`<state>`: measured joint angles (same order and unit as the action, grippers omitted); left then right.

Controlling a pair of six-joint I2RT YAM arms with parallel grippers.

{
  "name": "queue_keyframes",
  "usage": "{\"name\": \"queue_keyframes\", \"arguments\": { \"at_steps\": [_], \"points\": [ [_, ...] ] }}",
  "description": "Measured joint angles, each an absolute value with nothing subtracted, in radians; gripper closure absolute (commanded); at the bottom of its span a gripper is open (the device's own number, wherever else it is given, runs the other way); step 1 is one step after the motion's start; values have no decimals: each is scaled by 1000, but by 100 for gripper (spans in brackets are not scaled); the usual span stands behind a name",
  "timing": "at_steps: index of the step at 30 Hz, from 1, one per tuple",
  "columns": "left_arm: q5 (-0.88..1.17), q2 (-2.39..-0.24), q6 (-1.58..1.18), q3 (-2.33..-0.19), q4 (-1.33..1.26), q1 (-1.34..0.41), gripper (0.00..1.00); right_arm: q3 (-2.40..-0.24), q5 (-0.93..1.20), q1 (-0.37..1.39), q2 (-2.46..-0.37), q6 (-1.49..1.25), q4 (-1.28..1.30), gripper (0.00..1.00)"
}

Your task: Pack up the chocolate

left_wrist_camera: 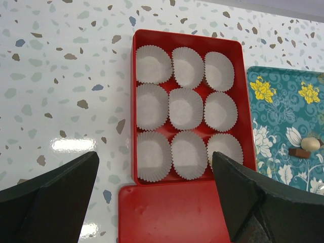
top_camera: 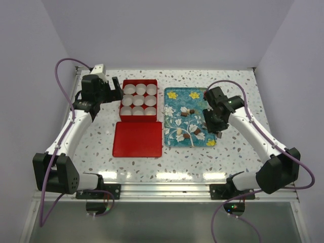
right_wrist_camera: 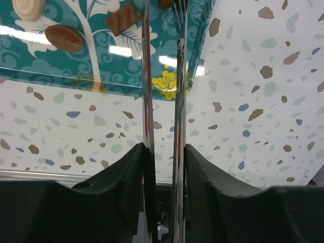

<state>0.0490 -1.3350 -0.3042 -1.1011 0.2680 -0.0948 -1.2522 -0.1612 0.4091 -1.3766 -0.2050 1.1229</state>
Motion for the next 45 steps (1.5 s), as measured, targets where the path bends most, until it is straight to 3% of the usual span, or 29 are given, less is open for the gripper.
{"name": "queue_keyframes", "arguments": {
  "at_steps": [15,30,45],
  "points": [
    [49,-1335,-304,-1101,266,-95,0,-1269,-163,409,-1394,-184,1131,81],
    [47,-1330,-304,-1098,270,-95,0,-1571,-161,423,-1520,-145,1149,83],
    [19,-1284,-304,-1090,287,-95,0,-1983,-84,686,-1810,-138,1105,84]
  ]
}}
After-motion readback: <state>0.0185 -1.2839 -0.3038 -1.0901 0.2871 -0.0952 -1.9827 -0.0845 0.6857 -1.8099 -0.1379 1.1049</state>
